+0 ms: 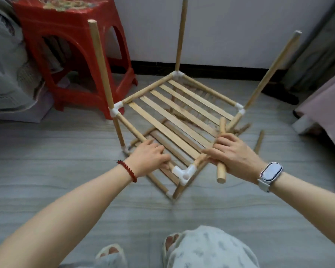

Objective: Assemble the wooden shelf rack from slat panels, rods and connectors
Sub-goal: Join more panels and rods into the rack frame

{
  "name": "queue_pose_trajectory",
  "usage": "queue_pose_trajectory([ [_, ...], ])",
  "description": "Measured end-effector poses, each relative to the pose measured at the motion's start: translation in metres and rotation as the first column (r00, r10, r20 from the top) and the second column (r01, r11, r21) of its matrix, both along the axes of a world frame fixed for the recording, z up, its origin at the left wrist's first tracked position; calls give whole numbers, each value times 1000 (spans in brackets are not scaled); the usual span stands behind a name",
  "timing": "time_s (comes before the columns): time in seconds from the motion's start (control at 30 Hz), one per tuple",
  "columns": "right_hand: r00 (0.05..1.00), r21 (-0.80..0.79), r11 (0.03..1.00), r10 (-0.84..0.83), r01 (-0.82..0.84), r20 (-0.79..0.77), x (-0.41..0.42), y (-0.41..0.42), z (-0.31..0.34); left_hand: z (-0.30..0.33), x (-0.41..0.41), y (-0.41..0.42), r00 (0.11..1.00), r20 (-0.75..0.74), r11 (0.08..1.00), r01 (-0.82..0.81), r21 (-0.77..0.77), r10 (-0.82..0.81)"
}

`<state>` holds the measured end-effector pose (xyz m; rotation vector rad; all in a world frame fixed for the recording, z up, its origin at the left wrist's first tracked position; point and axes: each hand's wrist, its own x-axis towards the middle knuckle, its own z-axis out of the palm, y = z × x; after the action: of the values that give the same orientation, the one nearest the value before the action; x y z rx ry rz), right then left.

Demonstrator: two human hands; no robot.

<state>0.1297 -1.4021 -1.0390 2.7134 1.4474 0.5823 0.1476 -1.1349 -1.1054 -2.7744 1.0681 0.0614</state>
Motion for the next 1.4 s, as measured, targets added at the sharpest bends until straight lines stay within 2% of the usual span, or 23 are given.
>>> queue_pose_trajectory([
  [0.1,993,225,970,-106,91,56,-23,-27,-25,-2,4,-15,999,15,999,-42,-5,42],
  [0.17,976,262,942,-216,211,-9,-33,-41,-50,-2,3,-20,997,32,997,-73,-24,73],
  [0.23,935,160,928,-309,337,-176,-43,-52,-83,-4,1,-23,994,26,993,-100,-55,102],
  [0.27,885,46,917,-369,397,-283,-47,-55,-103,-5,1,-25,992,25,990,-125,-71,127],
  [0.33,725,-220,854,-517,471,-455,-52,-57,-143,-6,3,-29,980,35,977,-191,-94,195],
  [0.4,577,-394,772,-634,498,-514,-50,-58,-183,-7,4,-32,969,52,962,-230,-144,240],
  [0.47,462,-495,711,-702,499,-542,-39,-52,-215,-8,7,-31,961,76,948,-246,-200,265],
  [0.6,383,-600,679,-734,423,-561,-19,-39,-265,-11,16,-21,966,37,918,-231,-322,256],
  [0.7,356,-597,671,-741,440,-570,-14,-32,-281,-9,15,-16,980,28,929,-179,-324,199],
  [0.8,372,-591,664,-747,458,-551,-13,-31,-282,-8,14,-17,986,-25,933,-166,-318,167],
  [0.87,350,-476,693,-701,542,-621,-10,-23,-268,-10,14,-15,988,-64,932,-155,-326,142],
  [0.9,326,-315,700,-620,641,-714,-6,-18,-255,-10,13,-15,987,-89,931,-155,-331,133],
  [0.93,312,-105,654,-489,749,-815,-1,-12,-236,-8,11,-15,986,-113,929,-154,-336,123],
  [0.97,324,107,549,-315,829,-892,4,-4,-214,-7,10,-15,983,-140,922,-159,-352,116],
  [1.0,336,250,424,-142,871,-931,11,4,-189,-6,9,-17,976,-178,909,-185,-373,125],
  [1.03,339,323,332,12,886,-941,17,11,-164,-4,6,-19,963,-225,890,-232,-394,151],
  [1.1,305,363,256,238,896,-922,27,26,-117,-1,1,-25,926,-308,835,-341,-432,219],
  [1.17,175,277,312,317,909,-932,42,38,-85,0,0,-39,901,-352,785,-405,-469,254],
  [1.27,-28,84,442,240,893,-970,64,48,-57,-1,4,-64,890,-372,779,-423,-462,262],
  [1.33,-58,36,446,194,894,-979,74,50,-49,-3,8,-72,912,-321,822,-380,-424,257],
  [1.4,-46,31,439,163,898,-985,79,53,-49,-3,7,-70,932,-277,832,-340,-438,235],
])
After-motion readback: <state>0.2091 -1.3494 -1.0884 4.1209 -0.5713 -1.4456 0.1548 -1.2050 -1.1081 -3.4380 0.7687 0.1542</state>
